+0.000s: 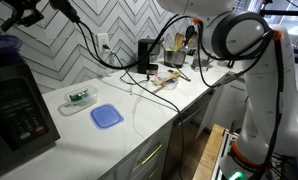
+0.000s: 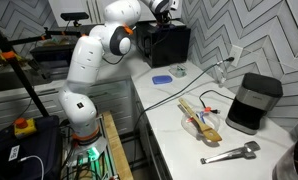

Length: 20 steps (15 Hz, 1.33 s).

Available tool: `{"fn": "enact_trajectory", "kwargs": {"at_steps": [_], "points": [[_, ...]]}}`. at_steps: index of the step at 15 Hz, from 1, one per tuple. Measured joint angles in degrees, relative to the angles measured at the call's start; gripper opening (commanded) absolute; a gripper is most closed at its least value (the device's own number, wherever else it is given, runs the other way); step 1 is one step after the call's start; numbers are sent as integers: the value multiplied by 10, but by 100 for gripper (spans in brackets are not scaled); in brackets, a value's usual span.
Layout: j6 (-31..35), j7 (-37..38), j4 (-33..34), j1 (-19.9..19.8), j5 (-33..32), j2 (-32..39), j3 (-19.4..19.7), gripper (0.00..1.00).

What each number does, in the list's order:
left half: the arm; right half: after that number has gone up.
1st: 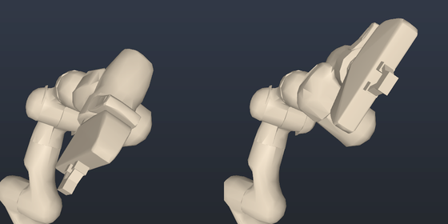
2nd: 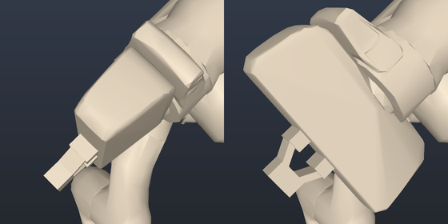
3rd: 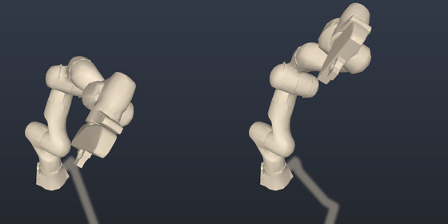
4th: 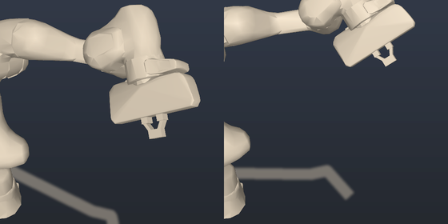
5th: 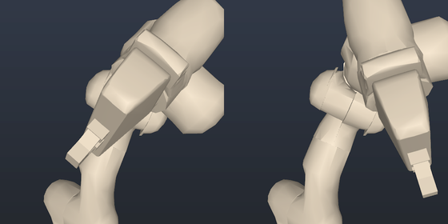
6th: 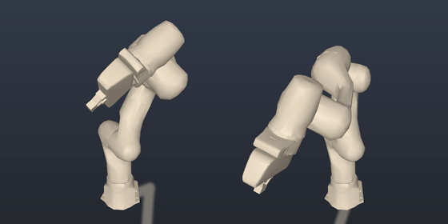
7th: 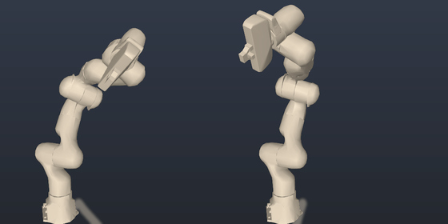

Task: Remove the silver bowl from the top of the microwave and put it on the counter

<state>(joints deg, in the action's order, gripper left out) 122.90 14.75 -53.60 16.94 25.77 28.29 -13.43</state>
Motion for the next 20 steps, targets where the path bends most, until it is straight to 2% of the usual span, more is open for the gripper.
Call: {"fn": "enact_trajectory", "kwargs": {"at_steps": [2, 3, 4, 6, 7, 9, 10, 12, 13, 14, 15, 18, 19, 20], "points": [[-17, 30, 42, 7, -20, 28, 4, 54], [-27, 45, 58, 10, -29, 37, 7, 55], [-37, 57, 71, 11, -37, 44, 9, 61], [-54, 75, 91, 11, -49, 53, 11, 58], [-62, 82, 101, 11, -52, 56, 11, 60], [-66, 94, 118, 12, -58, 61, 14, 47], [-66, 100, 122, 12, -62, 62, 16, 37], [-68, 115, 131, 16, -75, 68, 22, 40], [-72, 122, 136, 18, -81, 74, 23, 34], [-76, 129, 142, 20, -87, 80, 25, 38], [-80, 136, 148, 23, -93, 87, 27, 37], [-86, 147, 164, 31, -102, 106, 32, 27], [-86, 149, 166, 33, -103, 110, 33, 10], [-86, 150, 168, 34, -103, 113, 33, 4]]}}
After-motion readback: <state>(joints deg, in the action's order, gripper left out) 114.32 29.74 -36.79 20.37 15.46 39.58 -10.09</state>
